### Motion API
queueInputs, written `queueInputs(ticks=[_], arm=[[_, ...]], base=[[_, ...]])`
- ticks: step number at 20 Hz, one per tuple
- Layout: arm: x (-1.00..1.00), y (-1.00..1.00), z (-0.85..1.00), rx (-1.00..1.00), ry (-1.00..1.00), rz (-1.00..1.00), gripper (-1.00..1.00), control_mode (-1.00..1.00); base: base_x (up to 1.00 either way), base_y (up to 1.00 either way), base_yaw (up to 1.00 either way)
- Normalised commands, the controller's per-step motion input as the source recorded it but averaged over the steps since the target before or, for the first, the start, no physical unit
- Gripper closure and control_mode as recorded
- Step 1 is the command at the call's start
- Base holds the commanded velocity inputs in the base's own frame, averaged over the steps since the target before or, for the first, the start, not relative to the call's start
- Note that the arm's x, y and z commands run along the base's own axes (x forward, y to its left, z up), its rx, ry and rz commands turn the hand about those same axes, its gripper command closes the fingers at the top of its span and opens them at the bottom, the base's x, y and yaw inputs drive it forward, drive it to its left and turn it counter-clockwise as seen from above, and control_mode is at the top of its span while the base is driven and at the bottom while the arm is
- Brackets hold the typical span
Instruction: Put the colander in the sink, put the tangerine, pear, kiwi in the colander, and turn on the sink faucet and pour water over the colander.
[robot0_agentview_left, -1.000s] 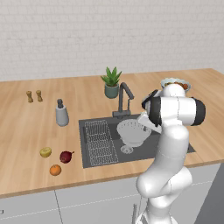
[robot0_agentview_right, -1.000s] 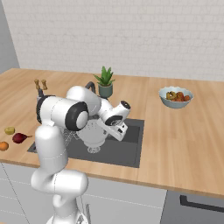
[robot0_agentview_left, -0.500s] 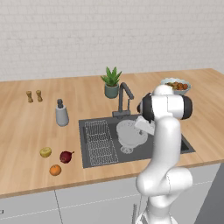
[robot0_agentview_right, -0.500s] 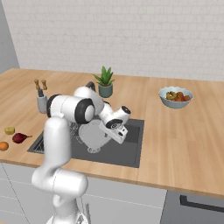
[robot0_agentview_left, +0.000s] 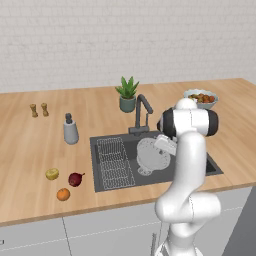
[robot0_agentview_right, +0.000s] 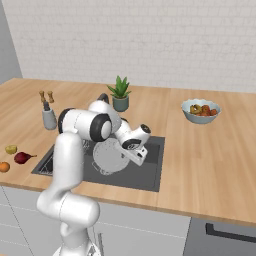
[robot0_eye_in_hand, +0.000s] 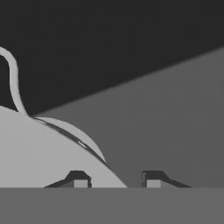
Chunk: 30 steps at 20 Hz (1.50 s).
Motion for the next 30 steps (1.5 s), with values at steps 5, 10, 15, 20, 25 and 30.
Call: queueInputs(ticks=[5, 10, 15, 20, 25, 30], arm=[[-0.05, 0.37, 0.00, 0.00, 0.02, 0.02, 1.00, -1.00], [-0.30, 0.42, 0.01, -0.03, 0.07, 0.00, 1.00, -1.00], [-0.24, 0.23, 0.00, -0.09, 0.10, 0.00, 1.00, -1.00], [-0.07, 0.00, -0.10, -0.17, 0.11, 0.00, 1.00, -1.00], [-0.01, -0.15, -0.13, -0.14, 0.11, 0.00, 1.00, -1.00], [-0.07, -0.13, -0.05, -0.04, 0.05, 0.00, 1.00, -1.00]], base=[[0.00, 0.00, 0.00], [0.00, 0.00, 0.00], [0.00, 0.00, 0.00], [0.00, 0.00, 0.00], [0.00, 0.00, 0.00], [0.00, 0.00, 0.00]])
